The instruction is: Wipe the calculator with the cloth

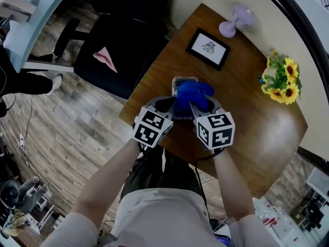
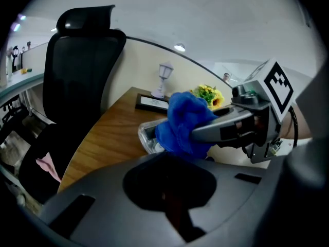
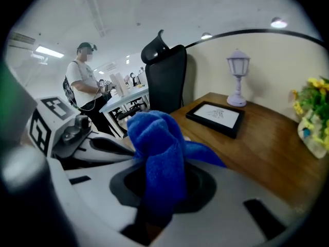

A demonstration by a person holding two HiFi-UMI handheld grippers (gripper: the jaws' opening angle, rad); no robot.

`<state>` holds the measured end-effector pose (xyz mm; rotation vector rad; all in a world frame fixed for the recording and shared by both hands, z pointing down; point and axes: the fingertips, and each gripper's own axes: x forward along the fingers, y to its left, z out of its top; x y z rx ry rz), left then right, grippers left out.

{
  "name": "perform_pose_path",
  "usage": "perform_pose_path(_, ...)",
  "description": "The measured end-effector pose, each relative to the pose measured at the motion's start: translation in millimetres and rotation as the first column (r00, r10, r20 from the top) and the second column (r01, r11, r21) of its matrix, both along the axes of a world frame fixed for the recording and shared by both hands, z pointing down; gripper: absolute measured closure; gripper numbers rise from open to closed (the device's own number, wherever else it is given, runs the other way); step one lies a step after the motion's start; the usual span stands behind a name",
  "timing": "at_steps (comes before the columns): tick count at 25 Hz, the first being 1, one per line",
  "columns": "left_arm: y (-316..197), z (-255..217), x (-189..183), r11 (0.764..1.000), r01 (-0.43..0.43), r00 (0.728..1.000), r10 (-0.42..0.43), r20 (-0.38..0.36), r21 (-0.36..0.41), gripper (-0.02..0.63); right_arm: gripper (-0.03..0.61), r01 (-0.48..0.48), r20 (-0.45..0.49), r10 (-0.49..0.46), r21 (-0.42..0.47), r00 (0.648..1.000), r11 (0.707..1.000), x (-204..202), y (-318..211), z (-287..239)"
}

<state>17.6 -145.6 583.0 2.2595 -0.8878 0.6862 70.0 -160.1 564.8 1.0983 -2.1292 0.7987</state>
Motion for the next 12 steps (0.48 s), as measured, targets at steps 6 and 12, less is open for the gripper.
perform_pose_path(6, 0.6, 0.7, 0.7, 1.0, -0.008, 1.0, 0.009, 0.016, -0.002, 0.612, 0.492, 0.03, 0.003, -0.03, -0.06, 1.0, 0.998, 5.8, 50.7, 1.1)
perform_pose_path(12, -0.4, 1.0, 1.4, 1.0, -0.005, 1.0, 0.005, 0.012, -0.002, 0.612, 0.492, 0.108, 0.038, -0.102, -0.197, 0.994, 0.974, 17.1, 81.5, 0.3)
